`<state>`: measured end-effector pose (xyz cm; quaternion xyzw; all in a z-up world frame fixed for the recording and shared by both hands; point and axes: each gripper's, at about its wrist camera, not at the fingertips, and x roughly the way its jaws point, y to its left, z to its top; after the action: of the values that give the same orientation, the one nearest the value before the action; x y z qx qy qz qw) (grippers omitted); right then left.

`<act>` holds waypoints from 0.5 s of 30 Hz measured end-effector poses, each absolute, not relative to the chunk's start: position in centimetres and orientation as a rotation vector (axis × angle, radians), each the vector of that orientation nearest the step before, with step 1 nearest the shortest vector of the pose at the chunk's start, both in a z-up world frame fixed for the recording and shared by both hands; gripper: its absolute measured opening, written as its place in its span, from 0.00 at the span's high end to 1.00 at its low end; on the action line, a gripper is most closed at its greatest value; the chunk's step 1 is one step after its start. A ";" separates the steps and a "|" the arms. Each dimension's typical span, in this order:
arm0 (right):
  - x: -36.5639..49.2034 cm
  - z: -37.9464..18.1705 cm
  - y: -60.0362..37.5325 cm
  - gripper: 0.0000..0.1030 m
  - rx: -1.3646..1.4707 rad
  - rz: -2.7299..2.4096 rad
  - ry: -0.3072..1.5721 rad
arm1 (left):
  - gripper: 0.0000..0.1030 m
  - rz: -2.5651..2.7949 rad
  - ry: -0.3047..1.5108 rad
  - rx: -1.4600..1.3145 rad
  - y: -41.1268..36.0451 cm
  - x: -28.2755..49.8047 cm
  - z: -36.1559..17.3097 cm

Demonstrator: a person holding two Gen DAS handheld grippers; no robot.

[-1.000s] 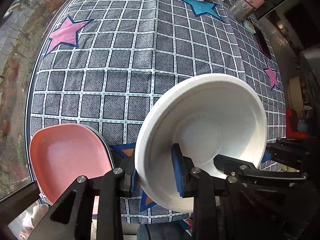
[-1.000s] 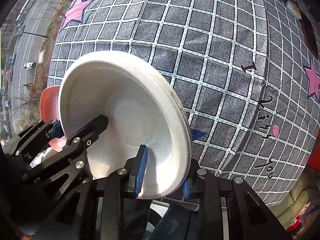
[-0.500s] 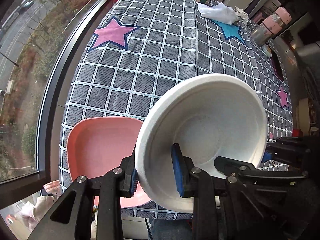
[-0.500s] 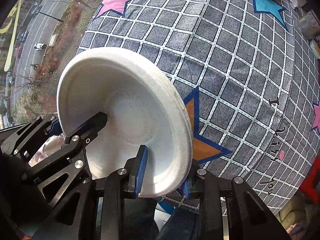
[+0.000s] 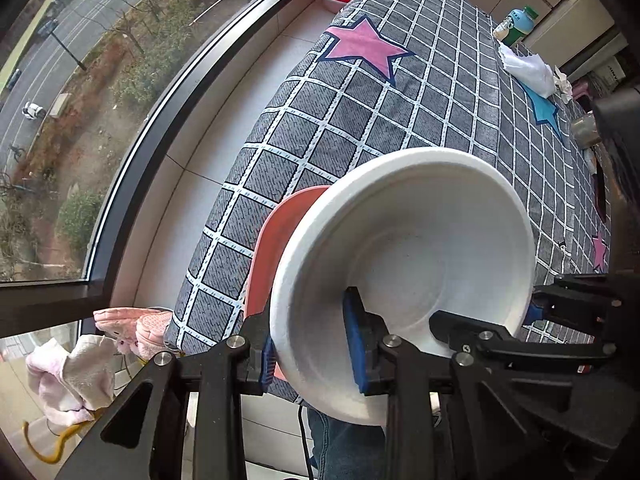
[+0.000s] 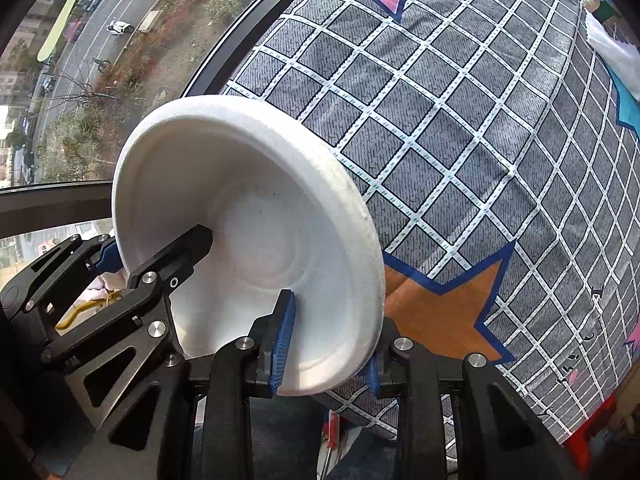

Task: Organize plates and bowls
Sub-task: 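Lower the bowls onto the pink plate and open both grippers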

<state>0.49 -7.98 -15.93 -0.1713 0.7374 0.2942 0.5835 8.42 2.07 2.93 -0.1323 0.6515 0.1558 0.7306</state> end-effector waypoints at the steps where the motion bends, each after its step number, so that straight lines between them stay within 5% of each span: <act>1: 0.5 -16.4 -7.5 0.68 -0.406 0.693 1.727 | 0.69 0.352 1.441 -0.300 2.4 8.2 2.6; 12: -1.5 -19.2 -3.8 0.67 -0.486 0.681 1.725 | 0.69 0.416 1.459 -0.336 3.9 7.2 0.8; 15: -2.7 -19.3 -3.2 0.67 -0.490 0.680 1.705 | 0.59 0.431 1.458 -0.327 4.0 7.2 0.9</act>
<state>-2.69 -3.18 -19.32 -0.2096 0.7301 0.2911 0.5816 7.21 4.04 0.88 -0.1476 0.6576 0.1946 0.7127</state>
